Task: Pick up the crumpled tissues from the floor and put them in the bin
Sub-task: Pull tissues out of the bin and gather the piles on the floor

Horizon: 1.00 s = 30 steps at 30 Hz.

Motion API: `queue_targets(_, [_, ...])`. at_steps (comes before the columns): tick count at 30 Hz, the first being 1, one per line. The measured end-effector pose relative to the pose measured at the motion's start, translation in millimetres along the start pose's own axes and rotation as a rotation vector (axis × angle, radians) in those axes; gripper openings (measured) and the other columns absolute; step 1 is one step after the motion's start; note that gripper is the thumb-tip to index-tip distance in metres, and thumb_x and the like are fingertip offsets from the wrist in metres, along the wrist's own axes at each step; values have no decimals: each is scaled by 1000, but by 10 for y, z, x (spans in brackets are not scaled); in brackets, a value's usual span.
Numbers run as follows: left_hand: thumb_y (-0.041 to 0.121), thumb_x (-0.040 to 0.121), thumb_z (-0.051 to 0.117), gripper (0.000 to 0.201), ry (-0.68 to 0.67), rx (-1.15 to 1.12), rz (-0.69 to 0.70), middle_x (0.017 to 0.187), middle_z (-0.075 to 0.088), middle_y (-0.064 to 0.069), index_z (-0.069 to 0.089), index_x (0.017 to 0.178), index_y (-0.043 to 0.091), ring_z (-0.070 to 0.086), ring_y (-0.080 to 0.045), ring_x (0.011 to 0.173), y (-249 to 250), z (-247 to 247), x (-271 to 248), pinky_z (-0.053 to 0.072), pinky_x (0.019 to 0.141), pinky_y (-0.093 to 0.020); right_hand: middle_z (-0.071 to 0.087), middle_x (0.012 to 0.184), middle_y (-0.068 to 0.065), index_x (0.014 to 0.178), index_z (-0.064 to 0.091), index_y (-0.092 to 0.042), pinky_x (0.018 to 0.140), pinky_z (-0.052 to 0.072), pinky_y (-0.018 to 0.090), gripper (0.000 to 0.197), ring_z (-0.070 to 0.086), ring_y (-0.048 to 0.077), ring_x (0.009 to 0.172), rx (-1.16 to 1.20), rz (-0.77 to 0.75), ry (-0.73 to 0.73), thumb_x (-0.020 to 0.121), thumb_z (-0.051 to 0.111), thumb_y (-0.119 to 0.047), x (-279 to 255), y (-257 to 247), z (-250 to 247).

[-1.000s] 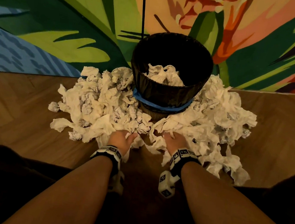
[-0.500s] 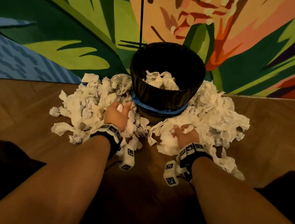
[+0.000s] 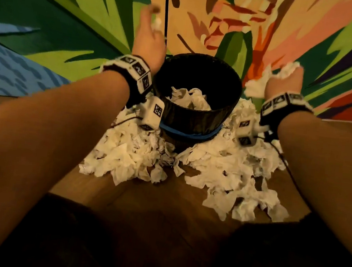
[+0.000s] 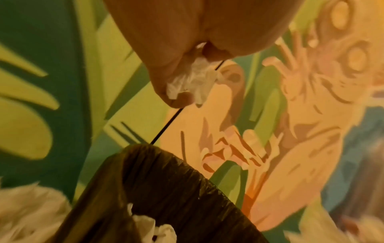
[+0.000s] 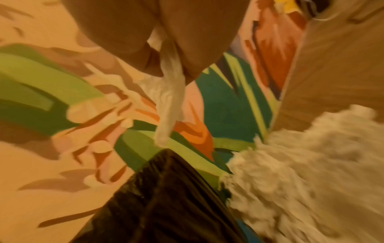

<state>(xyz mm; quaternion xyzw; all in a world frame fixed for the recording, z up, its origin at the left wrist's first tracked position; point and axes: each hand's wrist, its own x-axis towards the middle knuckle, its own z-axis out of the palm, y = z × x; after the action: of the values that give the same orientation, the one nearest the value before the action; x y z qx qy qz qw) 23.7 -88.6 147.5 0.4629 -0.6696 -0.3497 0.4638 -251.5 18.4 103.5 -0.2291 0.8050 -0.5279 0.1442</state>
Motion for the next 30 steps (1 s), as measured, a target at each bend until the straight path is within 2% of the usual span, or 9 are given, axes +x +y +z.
queue_targets(1, [-3,93,27,54,-40,10,75,136,42,-9,29,140,23,62,-26,78,55,-12,20,57,66,-35,41,149,3,151,25,-19,95,33,21,63,41,18,133,-25,-37,5,93,42,-1,37,-110,22])
queue_targets(3, [-9,89,30,60,-95,10,161,129,40,-1,21,141,21,64,-35,88,95,-4,38,60,70,-41,53,128,5,145,34,-13,84,35,14,54,51,21,117,-83,-172,-38,92,43,-3,24,-242,125])
queue_targets(6, [-1,92,44,44,-150,31,156,102,55,-3,29,130,15,61,-19,67,-17,138,6,56,59,-35,51,109,3,137,40,-13,75,36,16,44,53,19,98,-80,-278,-154,95,37,-1,-129,-281,399])
queue_targets(10, [14,89,66,24,-191,74,109,102,63,2,53,109,16,61,-11,84,-294,386,-108,53,78,-28,52,97,3,113,45,-15,79,44,27,25,51,22,91,-23,-309,-252,91,39,-5,-396,-163,727])
queue_targets(14, [31,81,73,23,-184,228,95,99,66,8,59,99,28,63,-12,95,-517,493,-164,50,90,-34,46,131,17,127,50,-10,103,33,38,37,42,30,123,-177,-339,-358,94,36,-19,-445,-123,859])
queue_targets(17, [43,84,67,28,-269,499,117,122,60,14,56,109,40,44,-15,134,-607,545,-159,18,117,-54,52,127,14,124,55,-24,98,40,41,36,49,32,114,-220,-352,-402,95,35,-18,-420,-152,893])
queue_targets(20, [46,88,62,41,-371,623,80,145,46,11,51,127,42,14,-18,149,-618,576,-173,0,117,-56,60,125,1,128,55,-40,75,48,28,48,58,17,87,-355,-378,-464,88,47,-13,-431,-82,866])
queue_targets(27, [33,90,53,29,-198,513,120,128,57,10,59,118,36,39,-22,130,-518,454,-128,24,106,-47,65,107,-13,110,65,-29,72,40,-2,48,60,1,96,-120,-455,-325,74,55,1,-376,-109,681])
queue_targets(30, [29,89,49,27,-88,421,79,123,59,12,60,113,35,41,-23,125,-541,304,-89,27,101,-44,62,94,-12,103,61,-27,66,41,4,37,57,-4,81,125,-273,-90,78,52,-1,-232,-130,524])
